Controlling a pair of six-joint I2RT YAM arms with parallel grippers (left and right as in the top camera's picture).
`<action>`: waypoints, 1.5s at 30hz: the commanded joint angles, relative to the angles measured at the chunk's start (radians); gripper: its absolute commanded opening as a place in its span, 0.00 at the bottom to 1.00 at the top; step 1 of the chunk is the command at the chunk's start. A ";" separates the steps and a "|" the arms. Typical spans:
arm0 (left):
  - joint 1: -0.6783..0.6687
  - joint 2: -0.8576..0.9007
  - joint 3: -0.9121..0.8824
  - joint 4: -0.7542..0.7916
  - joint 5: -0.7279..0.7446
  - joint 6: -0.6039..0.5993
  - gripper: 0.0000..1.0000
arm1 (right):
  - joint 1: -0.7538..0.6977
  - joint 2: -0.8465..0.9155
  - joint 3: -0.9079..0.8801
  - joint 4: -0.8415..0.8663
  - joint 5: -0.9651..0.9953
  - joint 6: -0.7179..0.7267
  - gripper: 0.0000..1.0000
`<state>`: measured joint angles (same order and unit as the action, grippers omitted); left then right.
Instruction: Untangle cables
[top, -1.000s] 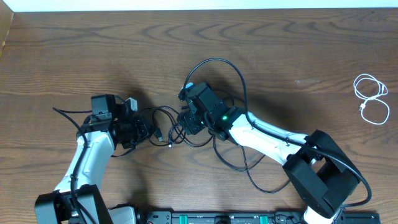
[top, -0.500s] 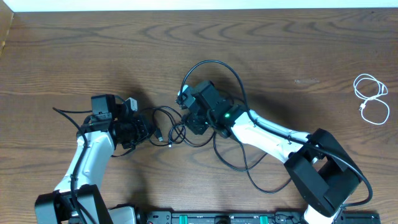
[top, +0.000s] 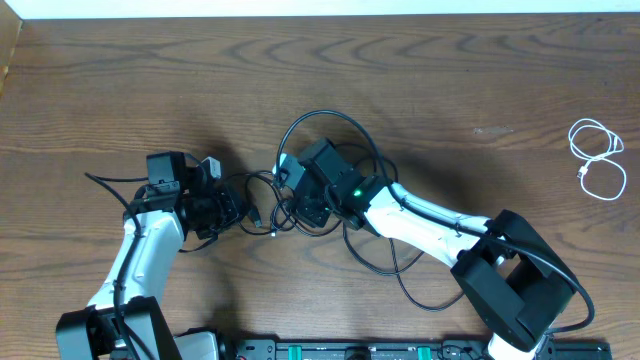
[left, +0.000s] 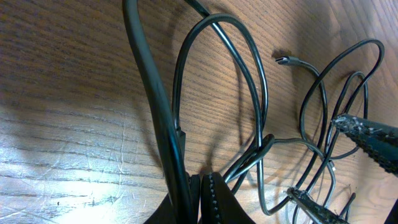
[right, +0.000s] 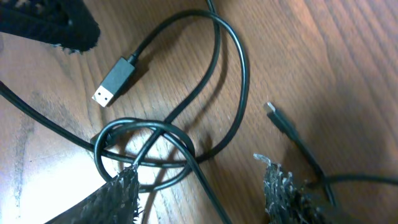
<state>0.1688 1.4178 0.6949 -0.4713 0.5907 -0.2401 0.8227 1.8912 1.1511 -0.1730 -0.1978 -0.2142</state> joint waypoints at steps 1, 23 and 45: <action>-0.002 0.006 0.000 -0.005 -0.016 -0.009 0.10 | 0.002 0.018 0.019 0.021 0.023 -0.053 0.59; -0.002 0.006 0.000 -0.005 -0.016 -0.009 0.13 | 0.026 0.151 0.019 0.146 -0.016 -0.101 0.52; -0.002 0.006 0.000 -0.005 -0.016 -0.008 0.13 | 0.043 0.157 0.018 0.173 -0.068 -0.101 0.56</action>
<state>0.1688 1.4178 0.6949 -0.4717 0.5873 -0.2432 0.8551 2.0377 1.1530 -0.0021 -0.2405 -0.3038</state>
